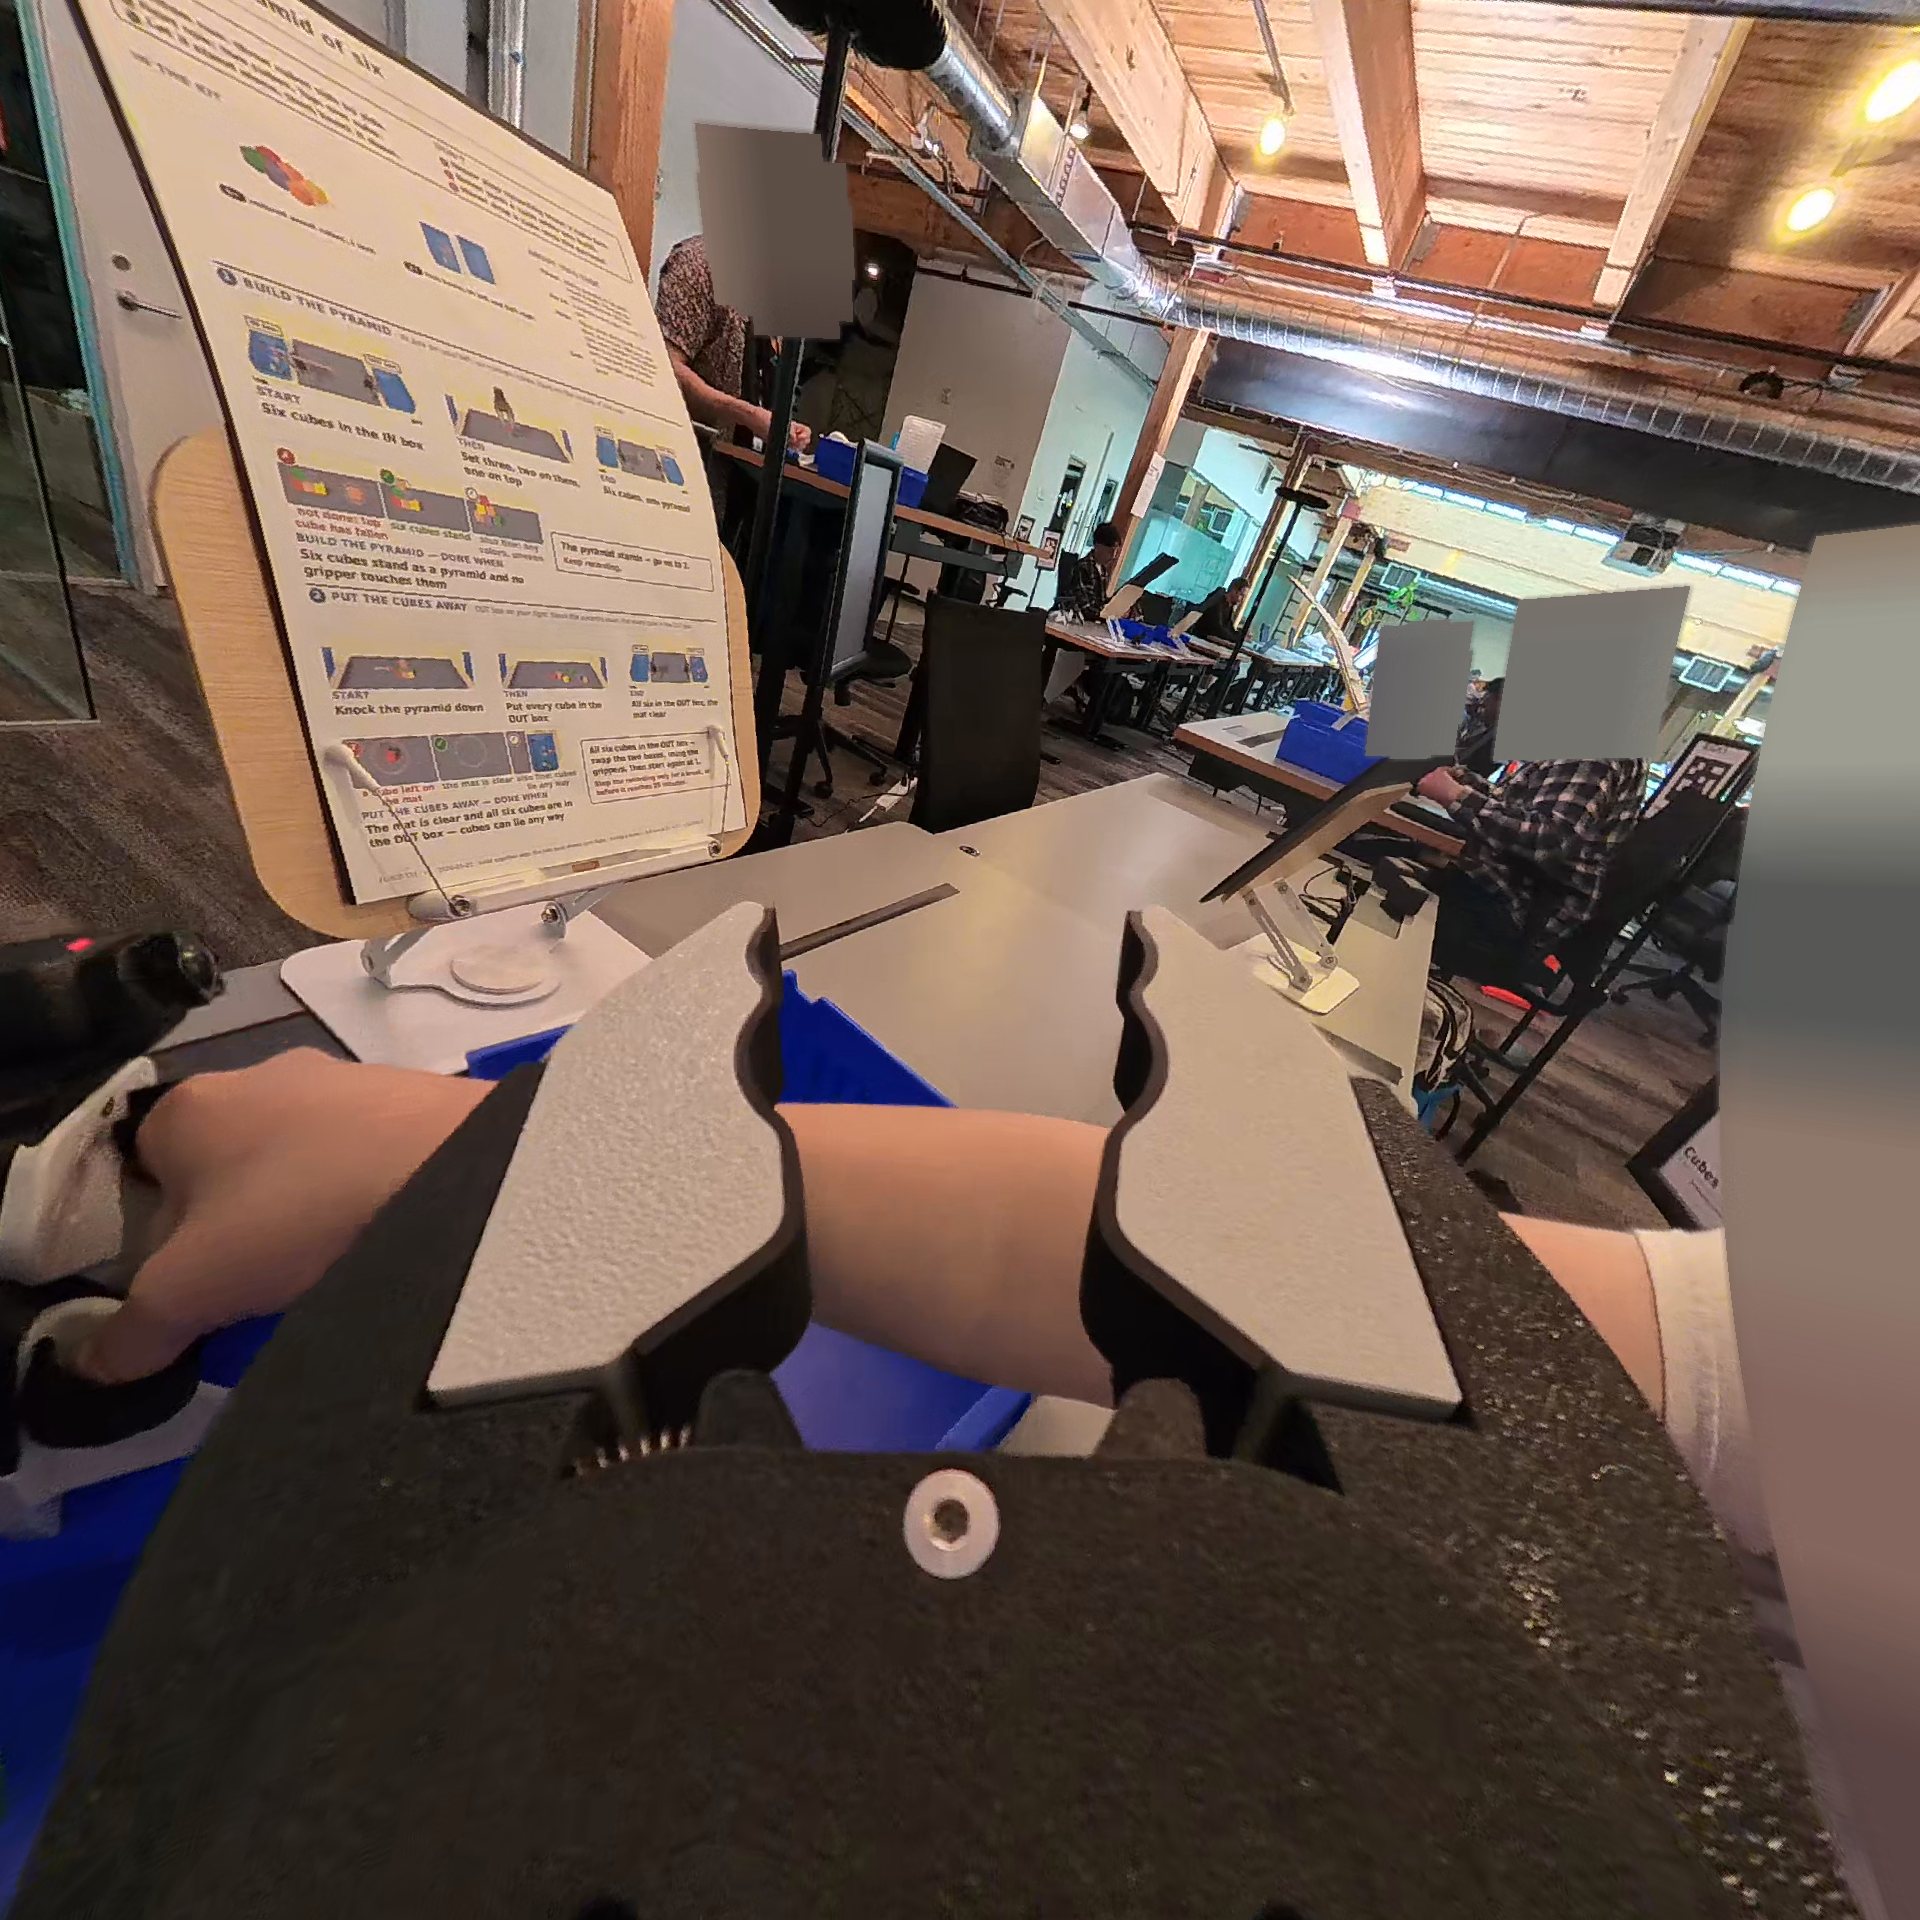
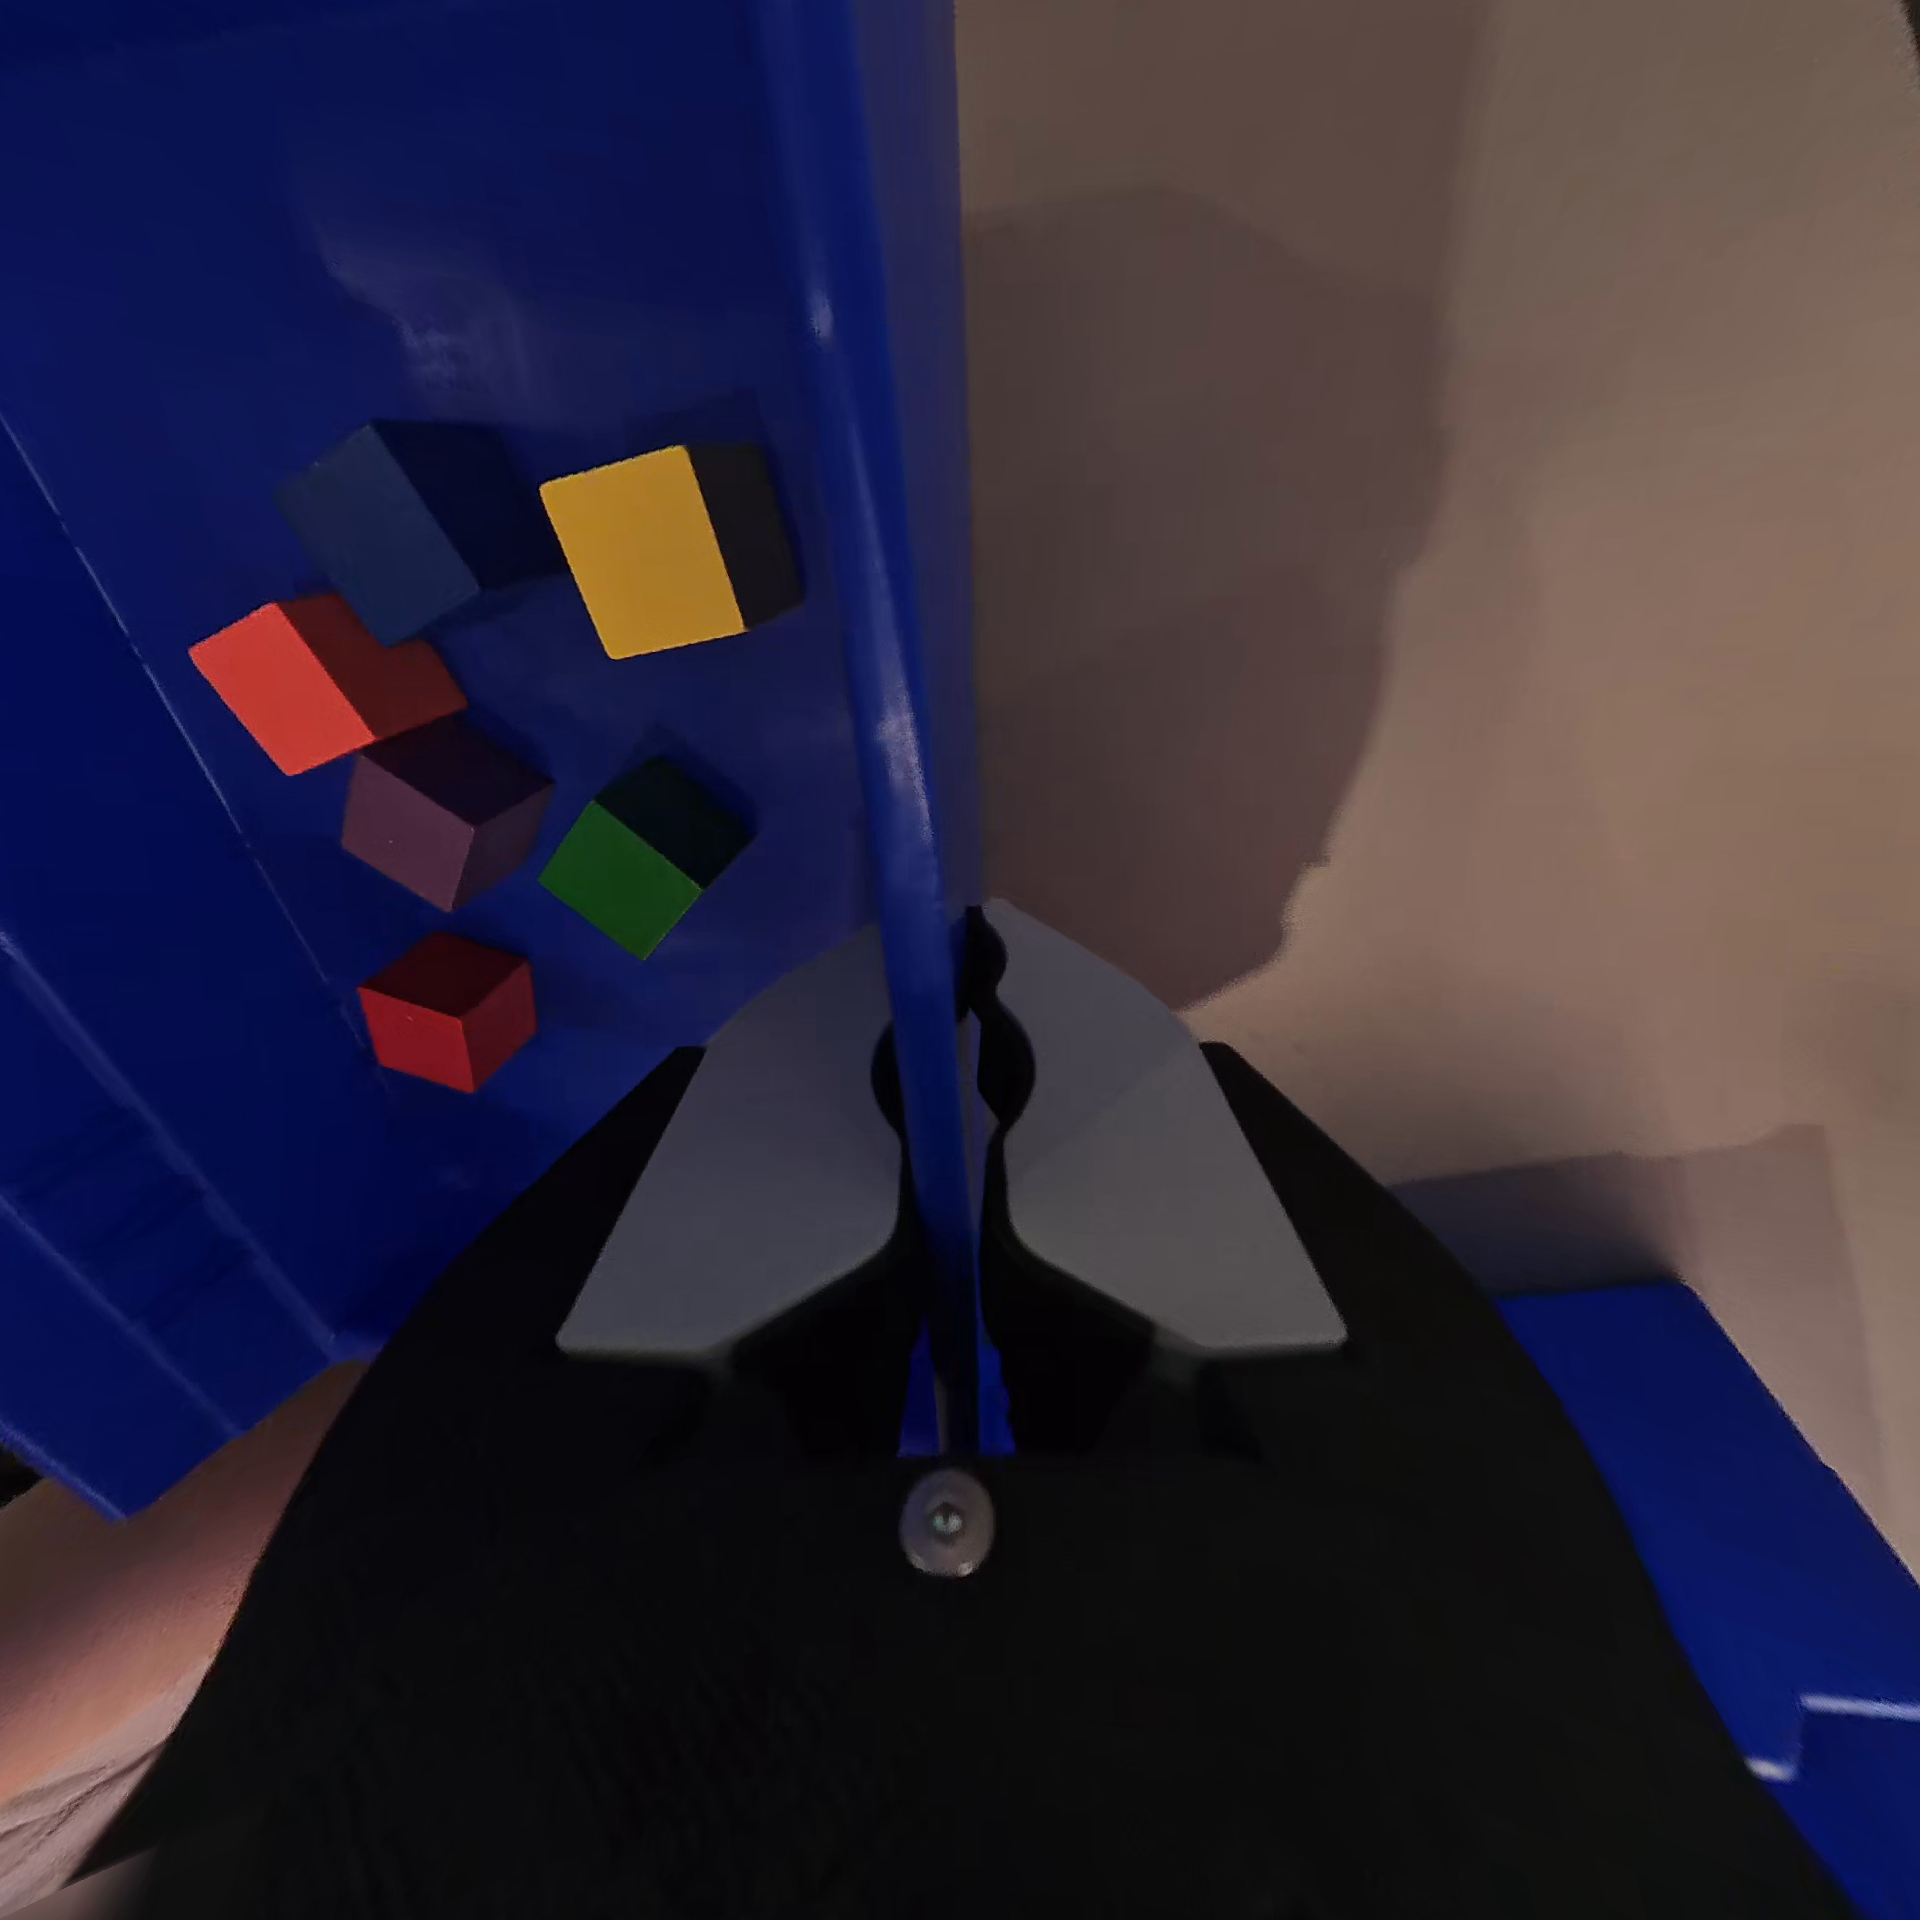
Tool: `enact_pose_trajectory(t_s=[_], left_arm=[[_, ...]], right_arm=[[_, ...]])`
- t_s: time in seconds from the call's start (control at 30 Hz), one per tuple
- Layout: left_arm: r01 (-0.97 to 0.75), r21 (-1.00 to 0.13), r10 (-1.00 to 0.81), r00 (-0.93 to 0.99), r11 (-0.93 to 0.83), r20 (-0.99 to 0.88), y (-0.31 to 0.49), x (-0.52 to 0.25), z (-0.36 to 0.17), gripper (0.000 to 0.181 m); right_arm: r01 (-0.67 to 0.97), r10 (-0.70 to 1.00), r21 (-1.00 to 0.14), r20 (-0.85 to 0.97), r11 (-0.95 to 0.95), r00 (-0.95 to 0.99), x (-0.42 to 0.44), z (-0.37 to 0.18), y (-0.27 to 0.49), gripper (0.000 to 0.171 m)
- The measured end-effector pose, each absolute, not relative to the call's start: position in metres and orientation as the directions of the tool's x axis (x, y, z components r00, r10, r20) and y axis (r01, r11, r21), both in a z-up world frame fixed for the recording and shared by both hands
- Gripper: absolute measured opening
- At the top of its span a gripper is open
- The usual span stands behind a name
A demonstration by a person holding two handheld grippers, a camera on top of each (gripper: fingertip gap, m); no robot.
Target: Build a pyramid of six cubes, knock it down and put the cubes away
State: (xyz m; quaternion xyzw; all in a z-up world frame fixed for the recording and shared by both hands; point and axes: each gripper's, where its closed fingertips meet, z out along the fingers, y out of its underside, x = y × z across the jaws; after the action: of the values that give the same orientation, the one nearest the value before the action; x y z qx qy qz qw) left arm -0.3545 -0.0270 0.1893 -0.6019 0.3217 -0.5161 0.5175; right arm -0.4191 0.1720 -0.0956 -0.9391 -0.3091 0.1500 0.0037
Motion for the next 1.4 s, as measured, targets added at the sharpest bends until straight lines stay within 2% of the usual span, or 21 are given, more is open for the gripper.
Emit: enact_pose_trajectory(t_s=[0.1,0.2,0.23,0.33,0.43,0.5,0.57,0.63,0.73,0.83,0.9,0.93,1.0,1.13,1.23,1.33,1.4], left_arm=[[0.122,-0.959,-0.925,0.258,-0.257,0.281,-0.028,-0.349,0.186,0.062],[0.102,-0.960,-0.925,0.258,-0.261,0.279,-0.028,-0.345,0.183,0.063],[0.097,-0.959,-0.923,0.264,-0.265,0.281,-0.026,-0.345,0.181,0.063],[0.103,-0.957,-0.918,0.272,-0.272,0.290,-0.023,-0.346,0.181,0.064],[0.125,-0.955,-0.915,0.276,-0.269,0.294,-0.023,-0.349,0.184,0.063],[0.120,-0.957,-0.917,0.276,-0.266,0.289,-0.023,-0.349,0.184,0.063],[0.109,-0.957,-0.916,0.279,-0.267,0.288,-0.024,-0.347,0.182,0.063],[0.110,-0.959,-0.912,0.297,-0.262,0.283,-0.022,-0.346,0.182,0.063],[0.119,-0.960,-0.916,0.290,-0.253,0.278,-0.023,-0.344,0.185,0.063],[0.117,-0.959,-0.911,0.301,-0.257,0.281,-0.021,-0.341,0.184,0.063],[0.102,-0.959,-0.908,0.309,-0.264,0.283,-0.019,-0.338,0.181,0.063],[0.093,-0.959,-0.907,0.313,-0.266,0.282,-0.019,-0.336,0.179,0.063],[0.078,-0.961,-0.905,0.323,-0.265,0.276,-0.018,-0.333,0.177,0.063],[0.062,-0.965,-0.909,0.326,-0.256,0.262,-0.019,-0.327,0.176,0.061],[0.044,-0.965,-0.911,0.320,-0.259,0.259,-0.020,-0.321,0.173,0.061],[0.023,-0.966,-0.913,0.320,-0.259,0.253,-0.020,-0.315,0.170,0.060],[0.010,-0.966,-0.916,0.316,-0.257,0.247,-0.021,-0.311,0.168,0.060]], right_arm=[[0.566,0.565,-0.087,-0.286,-0.820,0.774,-0.415,-0.109,0.170,0.009],[0.516,0.538,-0.160,-0.329,-0.842,0.776,-0.421,-0.107,0.174,0.027],[0.510,0.551,-0.210,-0.346,-0.834,0.759,-0.424,-0.100,0.177,0.032],[0.519,0.654,-0.417,-0.310,-0.746,0.690,-0.418,-0.052,0.180,0.034],[0.521,0.721,-0.594,-0.153,-0.613,0.676,-0.373,0.008,0.166,0.031],[0.506,0.673,-0.650,-0.011,-0.567,0.739,-0.313,0.034,0.155,0.034],[0.498,0.551,-0.628,0.129,-0.598,0.824,-0.232,0.035,0.140,0.044],[0.421,0.391,-0.582,0.185,-0.695,0.902,-0.152,0.016,0.117,0.059],[0.231,0.220,-0.486,0.081,-0.843,0.972,-0.080,-0.038,0.073,0.066],[0.109,0.181,-0.346,-0.181,-0.932,0.967,-0.082,-0.085,0.041,0.067],[0.101,0.165,-0.225,-0.289,-0.969,0.943,-0.093,-0.102,0.025,0.061],[0.100,0.158,-0.193,-0.313,-0.976,0.936,-0.098,-0.107,0.022,0.060],[0.119,0.158,-0.134,-0.338,-0.984,0.928,-0.105,-0.110,0.015,0.047],[0.226,0.231,-0.045,-0.190,-0.973,0.954,-0.085,-0.111,0.009,0.035],[0.210,0.214,-0.042,-0.138,-0.977,0.967,-0.055,-0.113,0.016,0.010],[0.169,0.176,-0.050,-0.221,-0.984,0.959,-0.029,-0.114,0.016,0.008],[0.157,0.165,-0.053,-0.192,-0.986,0.967,0.000,-0.114,0.013,0.007]])
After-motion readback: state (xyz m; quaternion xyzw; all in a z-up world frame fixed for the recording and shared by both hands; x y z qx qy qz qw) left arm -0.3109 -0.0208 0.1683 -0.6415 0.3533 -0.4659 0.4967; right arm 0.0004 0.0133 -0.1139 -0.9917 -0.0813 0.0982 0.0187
